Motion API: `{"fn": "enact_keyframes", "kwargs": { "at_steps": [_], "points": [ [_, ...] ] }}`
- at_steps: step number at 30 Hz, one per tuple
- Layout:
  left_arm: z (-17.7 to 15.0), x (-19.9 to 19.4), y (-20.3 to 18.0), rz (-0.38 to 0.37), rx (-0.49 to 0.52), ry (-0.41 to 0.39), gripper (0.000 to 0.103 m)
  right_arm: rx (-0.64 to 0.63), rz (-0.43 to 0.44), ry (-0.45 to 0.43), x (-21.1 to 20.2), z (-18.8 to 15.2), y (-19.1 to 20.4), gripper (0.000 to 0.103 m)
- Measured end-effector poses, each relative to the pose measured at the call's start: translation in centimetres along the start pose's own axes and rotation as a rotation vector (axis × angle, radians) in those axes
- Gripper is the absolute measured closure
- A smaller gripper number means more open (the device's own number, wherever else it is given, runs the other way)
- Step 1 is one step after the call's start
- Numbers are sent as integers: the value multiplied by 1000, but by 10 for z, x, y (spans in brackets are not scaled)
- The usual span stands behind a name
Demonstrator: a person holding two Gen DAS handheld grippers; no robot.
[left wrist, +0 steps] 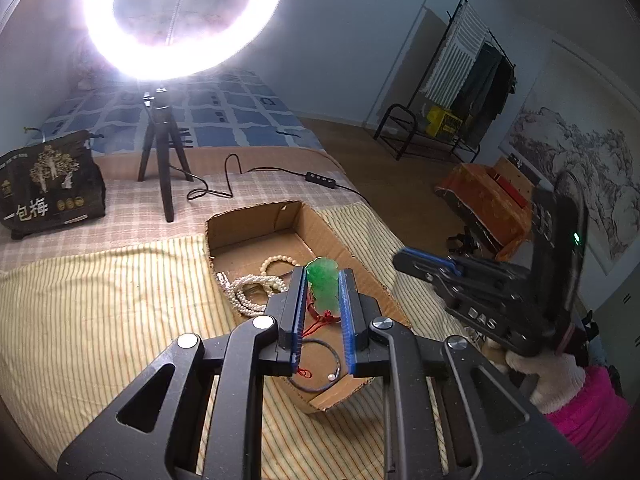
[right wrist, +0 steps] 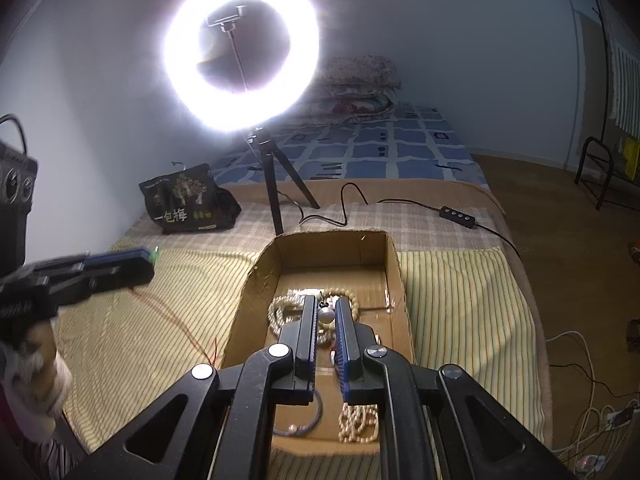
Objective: Organize jewelry
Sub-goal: 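Carry the jade pendant with the left gripper while the right gripper carries the earring to the box, then open both grippers to release the pendant and earring into the box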
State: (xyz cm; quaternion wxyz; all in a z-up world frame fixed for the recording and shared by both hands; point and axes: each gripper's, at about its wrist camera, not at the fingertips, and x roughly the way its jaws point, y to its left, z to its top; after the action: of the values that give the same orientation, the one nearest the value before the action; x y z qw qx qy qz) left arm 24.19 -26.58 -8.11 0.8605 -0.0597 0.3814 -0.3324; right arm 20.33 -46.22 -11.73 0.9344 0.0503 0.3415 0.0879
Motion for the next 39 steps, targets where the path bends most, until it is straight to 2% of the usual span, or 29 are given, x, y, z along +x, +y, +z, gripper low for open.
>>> {"fn": "enact_keyframes", "kwargs": {
  "at_steps": [15,28,30,32,36,37,38,39],
  "points": [
    [-11,42,-1,-7,17,54,89,-21,-18,51,70,25,-10,97],
    [-23,47,-12,26,94,55,89,-27,-30,87,104,28,-10,96],
    [-23,47,-12,25,96,56,89,-30,-29,91,106,28,-9,91],
    [-23,47,-13,26,101,58,89,-34,-32,91,107,28,-8,80],
    [-26,44,-17,21,123,61,88,-35,-33,90,106,28,-7,70],
    [-26,44,-19,21,129,62,88,-36,-38,88,105,28,-6,58],
    [-27,44,-20,23,134,62,88,-37,-43,86,105,28,-5,40],
    [-27,43,-21,26,142,62,81,-38,-51,82,104,28,-5,33]
  ]
}}
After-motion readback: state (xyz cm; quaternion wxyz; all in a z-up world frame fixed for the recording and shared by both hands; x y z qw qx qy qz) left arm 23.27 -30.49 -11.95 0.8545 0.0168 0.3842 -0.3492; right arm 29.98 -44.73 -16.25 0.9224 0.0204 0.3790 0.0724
